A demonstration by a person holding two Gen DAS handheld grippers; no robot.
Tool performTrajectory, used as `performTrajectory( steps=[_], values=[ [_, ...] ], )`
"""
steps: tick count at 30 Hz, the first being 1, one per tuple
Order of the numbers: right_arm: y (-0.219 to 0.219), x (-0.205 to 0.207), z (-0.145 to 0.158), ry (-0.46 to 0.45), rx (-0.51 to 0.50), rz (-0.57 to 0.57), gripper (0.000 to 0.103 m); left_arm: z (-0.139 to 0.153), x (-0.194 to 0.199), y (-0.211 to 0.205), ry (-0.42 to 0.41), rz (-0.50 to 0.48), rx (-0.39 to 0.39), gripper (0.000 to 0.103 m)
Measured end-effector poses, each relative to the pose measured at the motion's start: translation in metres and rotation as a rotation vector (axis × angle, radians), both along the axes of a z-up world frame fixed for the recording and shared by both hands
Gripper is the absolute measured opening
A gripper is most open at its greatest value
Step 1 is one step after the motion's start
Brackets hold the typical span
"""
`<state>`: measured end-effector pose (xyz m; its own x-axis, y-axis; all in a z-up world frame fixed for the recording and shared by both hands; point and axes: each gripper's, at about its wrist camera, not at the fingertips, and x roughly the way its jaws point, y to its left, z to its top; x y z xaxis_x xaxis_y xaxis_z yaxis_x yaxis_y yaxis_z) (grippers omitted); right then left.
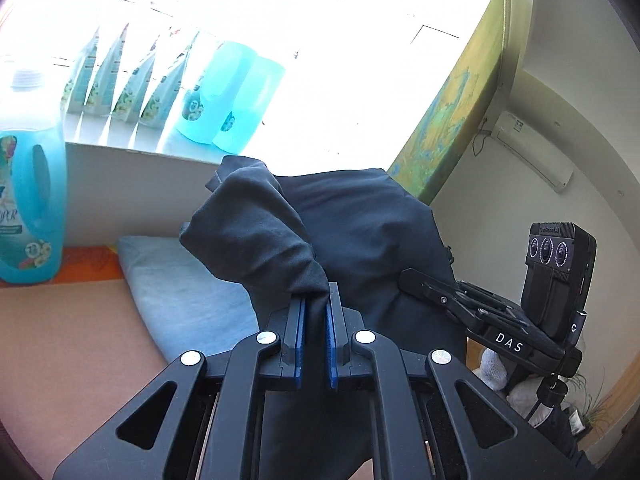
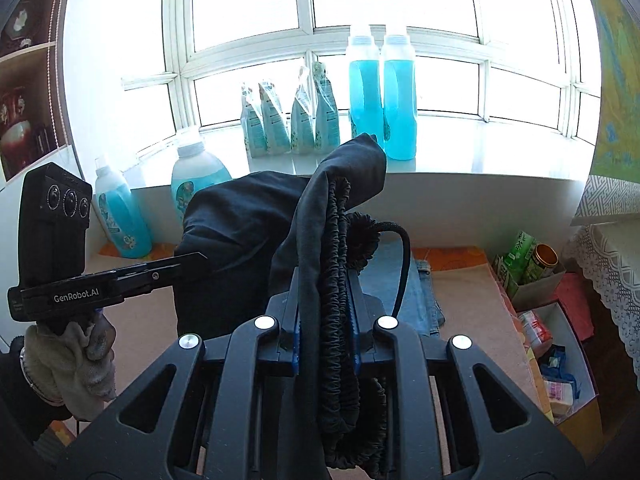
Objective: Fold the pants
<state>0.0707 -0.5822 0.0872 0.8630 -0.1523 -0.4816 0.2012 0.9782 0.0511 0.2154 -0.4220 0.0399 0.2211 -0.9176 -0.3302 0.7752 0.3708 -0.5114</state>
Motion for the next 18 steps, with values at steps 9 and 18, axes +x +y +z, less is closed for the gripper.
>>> performTrajectory(
  steps=[9, 18],
  values=[
    [-0.040, 0.097, -0.036, 0.071, 0.013, 0.033, 0.018, -0.001, 0.062, -0.018, -0.052, 0.042, 0.001, 0.005],
    [-0.092, 0.148, -0.096, 0.201, 0.026, -0.013, 0.018, -0.071, 0.127, -0.015, 0.026, 0.147, 0.115, 0.005]
  ],
)
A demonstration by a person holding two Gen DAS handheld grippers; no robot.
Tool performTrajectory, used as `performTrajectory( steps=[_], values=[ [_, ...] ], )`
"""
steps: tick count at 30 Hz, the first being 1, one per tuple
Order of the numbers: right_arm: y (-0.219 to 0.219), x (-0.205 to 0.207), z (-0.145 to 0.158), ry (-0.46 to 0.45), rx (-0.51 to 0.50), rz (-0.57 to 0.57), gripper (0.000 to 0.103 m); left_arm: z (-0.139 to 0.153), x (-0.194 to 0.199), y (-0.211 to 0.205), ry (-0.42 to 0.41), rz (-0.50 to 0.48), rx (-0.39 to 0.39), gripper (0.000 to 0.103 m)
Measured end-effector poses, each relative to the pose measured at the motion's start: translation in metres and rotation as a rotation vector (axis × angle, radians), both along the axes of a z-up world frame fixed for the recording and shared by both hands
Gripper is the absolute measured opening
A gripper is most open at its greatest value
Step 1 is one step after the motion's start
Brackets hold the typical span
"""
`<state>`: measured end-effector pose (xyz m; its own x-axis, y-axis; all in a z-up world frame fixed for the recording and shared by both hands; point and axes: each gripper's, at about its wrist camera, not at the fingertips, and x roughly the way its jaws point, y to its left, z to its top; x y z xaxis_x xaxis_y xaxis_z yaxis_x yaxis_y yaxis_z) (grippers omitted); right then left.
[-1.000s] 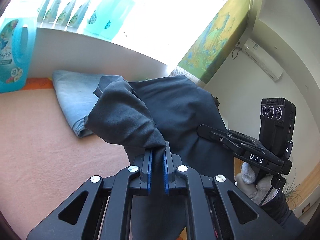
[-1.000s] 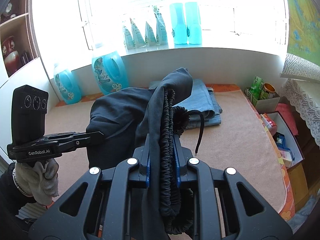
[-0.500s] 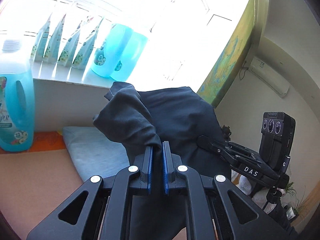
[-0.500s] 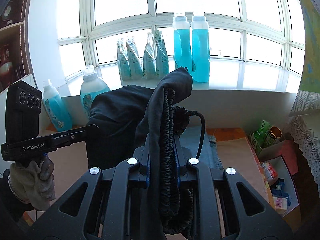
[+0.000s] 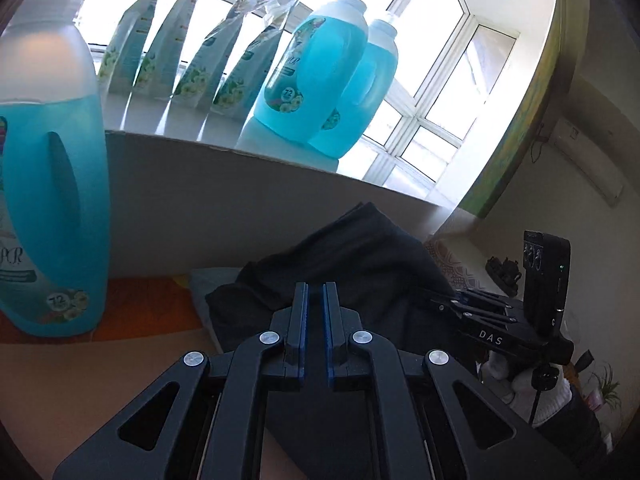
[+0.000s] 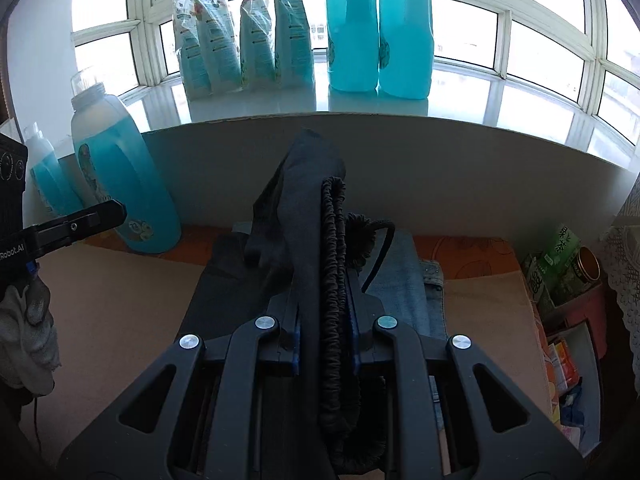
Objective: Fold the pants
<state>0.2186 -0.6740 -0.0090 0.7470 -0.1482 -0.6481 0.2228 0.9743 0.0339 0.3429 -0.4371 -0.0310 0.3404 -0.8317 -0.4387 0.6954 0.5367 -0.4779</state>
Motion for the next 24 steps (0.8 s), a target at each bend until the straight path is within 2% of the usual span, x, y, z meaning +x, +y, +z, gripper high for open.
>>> performTrajectory(
  steps=[3, 4, 5, 6, 7, 8, 9, 11, 13, 15, 18, 19, 20, 21, 24],
  values=[
    [-0.028, 0.003, -0.013, 0.029, 0.015, -0.022, 0.018, -0.027, 0.016, -0.001, 0.068, 0.014, 0.026, 0.007],
    [-0.040, 0.006, -0.018, 0.036, 0.042, -0.041, 0.018, -0.035, 0.021, -0.005, 0.097, 0.004, 0.031, 0.012],
    [-0.051, 0.008, -0.026, 0.049, 0.078, -0.053, 0.018, -0.043, 0.024, -0.009, 0.133, -0.008, 0.045, 0.019],
    [-0.062, 0.012, -0.034, 0.077, 0.107, -0.058, 0.021, -0.050, 0.027, -0.014, 0.162, -0.011, 0.059, 0.038],
    [-0.070, 0.014, -0.040, 0.114, 0.118, -0.076, 0.024, -0.057, 0.030, -0.018, 0.190, -0.007, 0.069, 0.044],
    [-0.075, 0.015, -0.044, 0.140, 0.104, -0.103, 0.033, -0.062, 0.033, -0.022, 0.216, -0.001, 0.080, 0.044],
    [-0.079, 0.015, -0.047, 0.165, 0.084, -0.132, 0.048, -0.067, 0.035, -0.025, 0.237, -0.001, 0.089, 0.044],
    [-0.083, 0.008, -0.049, 0.185, 0.066, -0.162, 0.055, -0.075, 0.039, -0.031, 0.272, 0.017, 0.101, 0.044],
    [-0.081, -0.001, -0.046, 0.183, 0.045, -0.165, 0.057, -0.083, 0.043, -0.034, 0.320, 0.015, 0.083, 0.044],
    [-0.079, -0.012, -0.044, 0.172, 0.043, -0.166, 0.069, -0.088, 0.043, -0.040, 0.346, -0.007, 0.068, 0.044],
    [-0.067, -0.033, -0.037, 0.140, 0.003, -0.204, 0.070, -0.089, 0.034, -0.046, 0.318, -0.025, 0.073, 0.042],
    [-0.059, -0.042, -0.034, 0.111, -0.005, -0.203, 0.070, -0.088, 0.033, -0.049, 0.302, -0.026, 0.082, 0.038],
    [-0.048, -0.052, -0.030, 0.079, 0.002, -0.175, 0.070, -0.087, 0.030, -0.050, 0.288, -0.031, 0.087, 0.029],
    [-0.035, -0.061, -0.029, 0.058, -0.003, -0.149, 0.070, -0.085, 0.029, -0.053, 0.272, -0.033, 0.093, 0.015],
    [0.011, -0.082, -0.025, 0.017, -0.051, -0.078, 0.070, -0.075, 0.031, -0.061, 0.235, -0.032, 0.087, 0.010]
  ],
)
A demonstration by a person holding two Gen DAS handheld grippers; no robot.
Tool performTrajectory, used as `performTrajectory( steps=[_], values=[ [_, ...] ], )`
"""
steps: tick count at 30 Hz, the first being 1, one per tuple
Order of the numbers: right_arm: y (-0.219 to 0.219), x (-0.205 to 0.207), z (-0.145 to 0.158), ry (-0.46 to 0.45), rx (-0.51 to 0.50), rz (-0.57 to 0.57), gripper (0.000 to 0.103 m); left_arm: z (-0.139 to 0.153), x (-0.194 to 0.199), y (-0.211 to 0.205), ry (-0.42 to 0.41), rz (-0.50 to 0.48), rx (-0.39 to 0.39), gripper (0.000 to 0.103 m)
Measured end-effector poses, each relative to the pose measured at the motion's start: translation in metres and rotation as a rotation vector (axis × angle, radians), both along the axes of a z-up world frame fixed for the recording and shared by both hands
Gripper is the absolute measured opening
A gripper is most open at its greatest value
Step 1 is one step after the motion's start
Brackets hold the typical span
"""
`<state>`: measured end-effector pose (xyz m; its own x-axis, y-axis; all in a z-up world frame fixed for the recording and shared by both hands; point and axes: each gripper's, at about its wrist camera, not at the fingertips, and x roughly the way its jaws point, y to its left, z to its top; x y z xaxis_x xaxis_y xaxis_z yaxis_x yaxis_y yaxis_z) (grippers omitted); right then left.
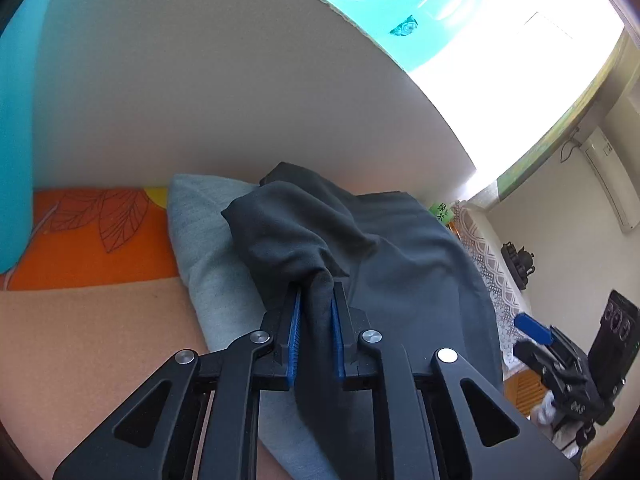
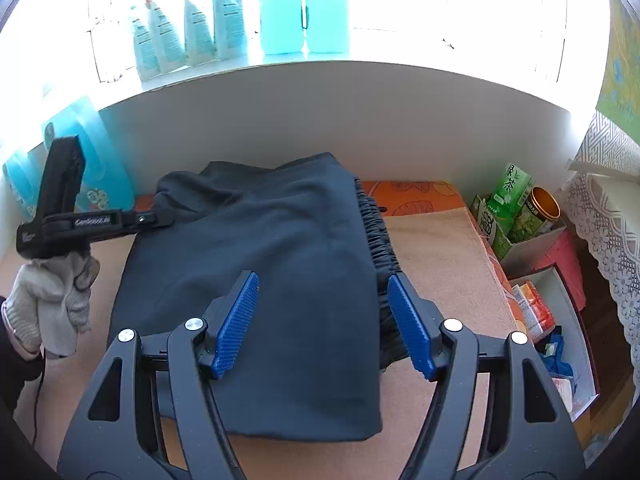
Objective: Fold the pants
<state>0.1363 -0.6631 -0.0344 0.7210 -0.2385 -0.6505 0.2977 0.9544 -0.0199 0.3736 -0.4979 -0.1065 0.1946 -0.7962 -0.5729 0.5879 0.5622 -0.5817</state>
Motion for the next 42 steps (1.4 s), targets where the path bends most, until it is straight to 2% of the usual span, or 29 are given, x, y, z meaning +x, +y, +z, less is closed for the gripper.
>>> performTrajectory(
  steps=[5, 7, 8, 9, 10, 11, 14, 16, 19, 22, 28, 29, 30, 32, 35, 37, 39, 42],
  values=[
    [0.059, -0.014, -0.005, -0.034, 0.003, 0.135, 0.069, 0.001, 0.010, -0.014, -0.031, 0.050, 0.040, 0.010],
    [0.074, -0.005, -0.011, -0.014, -0.009, 0.170, 0.060, -0.001, 0.008, -0.014, -0.031, 0.056, 0.050, 0.012],
    [0.080, 0.003, -0.015, 0.007, -0.001, 0.192, 0.044, -0.001, 0.007, -0.012, -0.023, 0.057, 0.054, 0.014],
    [0.085, 0.010, -0.022, 0.040, 0.009, 0.217, 0.025, 0.000, 0.007, -0.010, -0.013, 0.064, 0.061, 0.018],
    [0.088, 0.014, -0.030, 0.078, 0.013, 0.231, 0.018, 0.002, 0.007, -0.006, -0.004, 0.074, 0.064, 0.022],
    [0.091, 0.014, -0.038, 0.104, 0.004, 0.237, 0.015, 0.005, 0.006, -0.001, -0.001, 0.073, 0.056, 0.022],
    [0.097, 0.002, -0.055, 0.157, -0.006, 0.248, 0.015, 0.021, -0.003, 0.016, -0.034, 0.064, 0.062, 0.026],
    [0.094, -0.007, -0.065, 0.186, 0.007, 0.225, 0.015, 0.032, -0.011, 0.028, -0.063, 0.063, 0.058, 0.041],
    [0.087, -0.019, -0.074, 0.204, 0.040, 0.178, 0.015, 0.044, -0.025, 0.049, -0.087, 0.077, 0.059, 0.050],
    [0.085, -0.035, -0.068, 0.172, 0.060, 0.133, 0.015, 0.051, -0.044, 0.067, -0.103, 0.077, 0.083, 0.057],
    [0.096, -0.074, -0.045, 0.065, 0.089, 0.075, 0.016, 0.058, -0.095, 0.101, -0.143, 0.045, 0.109, 0.057],
    [0.100, -0.081, -0.042, 0.048, 0.088, 0.061, 0.025, 0.059, -0.104, 0.105, -0.154, 0.036, 0.113, 0.058],
    [0.103, -0.089, -0.038, 0.031, 0.093, 0.044, 0.038, 0.061, -0.114, 0.107, -0.168, 0.030, 0.121, 0.060],
    [0.107, -0.102, -0.031, -0.003, 0.098, 0.013, 0.049, 0.062, -0.131, 0.113, -0.181, 0.016, 0.127, 0.061],
    [0.118, -0.117, -0.021, -0.036, 0.080, -0.029, 0.049, 0.065, -0.155, 0.121, -0.200, -0.009, 0.137, 0.061],
    [0.128, -0.128, -0.015, -0.053, 0.058, -0.058, 0.055, 0.070, -0.172, 0.127, -0.222, -0.023, 0.143, 0.061],
    [0.135, -0.141, -0.011, -0.074, 0.051, -0.072, 0.067, 0.073, -0.187, 0.132, -0.237, -0.035, 0.148, 0.061],
    [0.143, -0.157, -0.005, -0.094, 0.064, -0.090, 0.069, 0.077, -0.210, 0.140, -0.254, -0.045, 0.150, 0.062]
  ],
)
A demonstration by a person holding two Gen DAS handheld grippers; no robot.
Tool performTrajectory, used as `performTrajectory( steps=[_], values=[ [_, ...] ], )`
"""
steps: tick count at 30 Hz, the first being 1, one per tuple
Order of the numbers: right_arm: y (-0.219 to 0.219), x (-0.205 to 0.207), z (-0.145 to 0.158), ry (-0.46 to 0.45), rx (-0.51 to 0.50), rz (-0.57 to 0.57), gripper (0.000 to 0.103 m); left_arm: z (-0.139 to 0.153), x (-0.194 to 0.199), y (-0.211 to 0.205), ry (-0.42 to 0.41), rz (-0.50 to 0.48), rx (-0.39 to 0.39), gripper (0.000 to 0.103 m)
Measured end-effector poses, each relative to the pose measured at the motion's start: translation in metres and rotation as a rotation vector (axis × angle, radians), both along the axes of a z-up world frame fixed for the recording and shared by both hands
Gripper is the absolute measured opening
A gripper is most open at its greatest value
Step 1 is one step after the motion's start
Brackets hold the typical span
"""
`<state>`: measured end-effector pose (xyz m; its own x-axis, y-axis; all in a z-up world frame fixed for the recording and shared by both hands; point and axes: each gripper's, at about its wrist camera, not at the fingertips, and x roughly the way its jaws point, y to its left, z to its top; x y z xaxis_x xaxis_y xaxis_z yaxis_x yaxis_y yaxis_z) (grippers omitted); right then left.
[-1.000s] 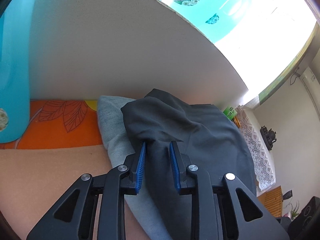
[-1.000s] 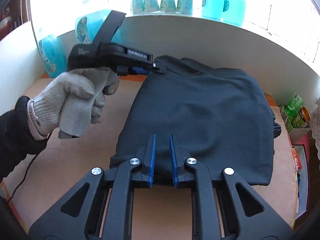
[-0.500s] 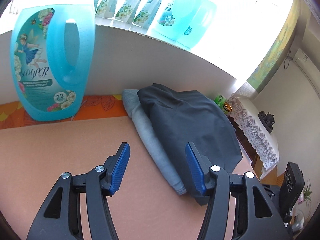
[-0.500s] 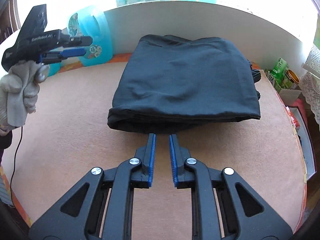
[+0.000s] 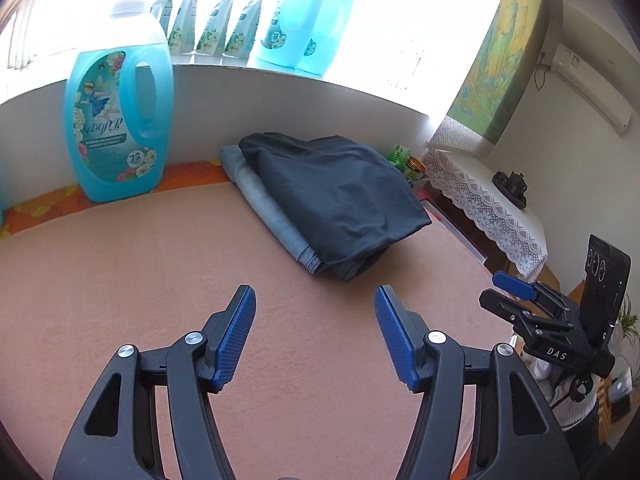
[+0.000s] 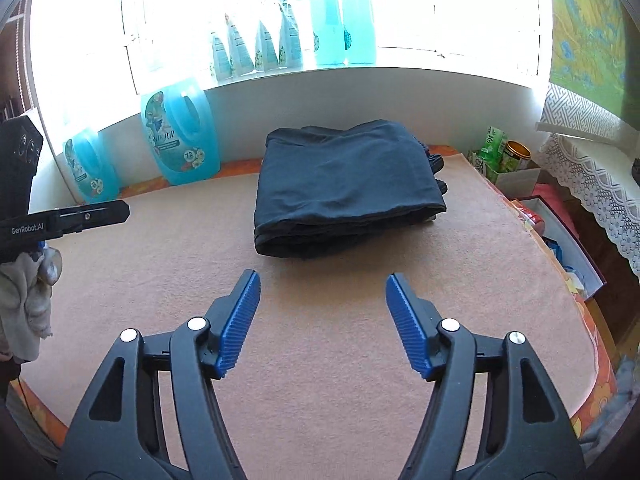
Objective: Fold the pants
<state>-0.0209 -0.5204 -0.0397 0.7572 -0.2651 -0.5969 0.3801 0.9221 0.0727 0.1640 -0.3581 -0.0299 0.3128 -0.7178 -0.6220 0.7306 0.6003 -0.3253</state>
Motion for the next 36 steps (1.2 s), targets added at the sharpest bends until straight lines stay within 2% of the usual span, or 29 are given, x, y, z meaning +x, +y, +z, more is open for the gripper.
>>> performTrajectory(
  steps=[2, 5, 7, 10, 14, 18, 19, 23, 36],
  values=[
    [0.005, -0.009, 0.004, -0.017, -0.003, -0.014, 0.073, 0.002, -0.012, 0.004, -0.011, -0.004, 0.005, 0.062],
    [0.016, -0.022, 0.008, -0.041, -0.036, -0.026, 0.082, 0.002, -0.029, 0.010, -0.011, -0.014, -0.001, 0.069],
    [0.023, -0.028, 0.010, -0.047, -0.059, -0.038, 0.083, 0.003, -0.042, 0.014, -0.029, -0.012, -0.002, 0.069],
    [0.029, -0.038, 0.011, -0.068, -0.040, -0.037, 0.085, 0.003, -0.061, 0.020, -0.058, -0.014, -0.004, 0.069],
    [0.041, -0.051, 0.011, -0.092, -0.072, -0.072, 0.092, 0.001, -0.088, 0.027, -0.110, -0.013, 0.019, 0.070],
    [0.053, -0.061, 0.009, -0.113, -0.088, -0.096, 0.100, -0.006, -0.110, 0.034, -0.146, 0.008, 0.049, 0.078],
    [0.056, -0.064, 0.008, -0.118, -0.088, -0.100, 0.100, -0.007, -0.115, 0.036, -0.155, 0.023, 0.051, 0.080],
    [0.066, -0.070, 0.005, -0.122, -0.104, -0.125, 0.101, -0.011, -0.127, 0.042, -0.179, 0.078, 0.070, 0.080],
    [0.069, -0.076, 0.001, -0.120, -0.108, -0.146, 0.103, -0.015, -0.140, 0.050, -0.161, 0.117, 0.077, 0.082]
  ],
)
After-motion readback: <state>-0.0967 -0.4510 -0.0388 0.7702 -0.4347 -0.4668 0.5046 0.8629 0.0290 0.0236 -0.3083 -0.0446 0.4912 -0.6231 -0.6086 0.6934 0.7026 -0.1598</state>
